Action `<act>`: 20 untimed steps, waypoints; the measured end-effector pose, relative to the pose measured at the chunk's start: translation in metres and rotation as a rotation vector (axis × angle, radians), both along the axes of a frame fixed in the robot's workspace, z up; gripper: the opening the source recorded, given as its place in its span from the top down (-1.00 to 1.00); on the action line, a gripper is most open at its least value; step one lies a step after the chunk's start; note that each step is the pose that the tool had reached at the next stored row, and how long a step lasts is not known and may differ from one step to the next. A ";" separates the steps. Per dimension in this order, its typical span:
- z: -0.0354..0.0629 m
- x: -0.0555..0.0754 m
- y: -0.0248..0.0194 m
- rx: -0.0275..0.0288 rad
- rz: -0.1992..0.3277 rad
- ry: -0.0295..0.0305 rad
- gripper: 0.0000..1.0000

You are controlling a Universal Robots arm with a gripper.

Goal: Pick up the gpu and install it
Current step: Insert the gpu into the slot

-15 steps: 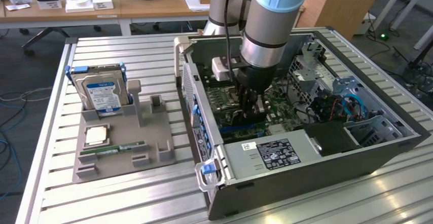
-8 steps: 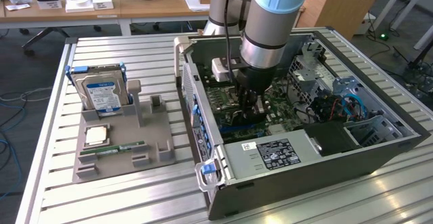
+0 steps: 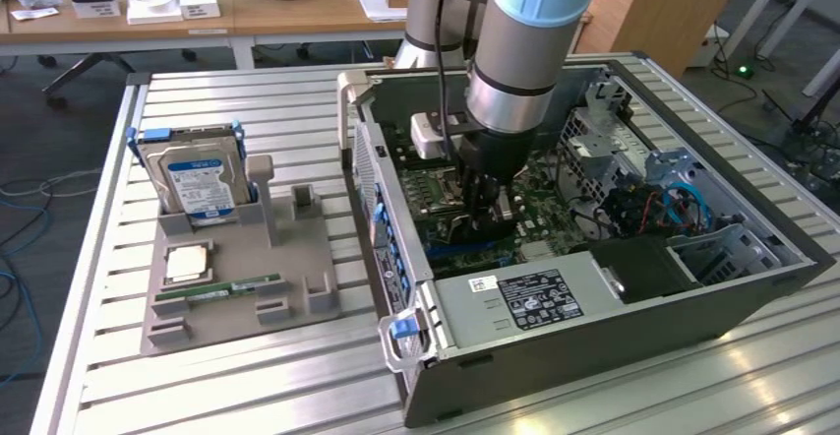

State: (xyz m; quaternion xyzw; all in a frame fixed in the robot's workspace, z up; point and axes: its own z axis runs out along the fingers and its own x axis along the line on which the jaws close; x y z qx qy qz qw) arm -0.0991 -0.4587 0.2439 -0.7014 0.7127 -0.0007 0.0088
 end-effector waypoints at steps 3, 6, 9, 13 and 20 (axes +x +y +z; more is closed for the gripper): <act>-0.0005 0.000 0.0000 0.0002 0.000 0.0000 0.47; -0.0006 0.000 0.0000 -0.0001 0.000 0.0001 0.47; -0.0006 0.000 0.0000 -0.0001 0.000 0.0001 0.47; -0.0016 0.000 0.0000 -0.0002 0.000 0.0001 0.47; -0.0021 0.000 0.0000 -0.0001 0.000 0.0000 0.47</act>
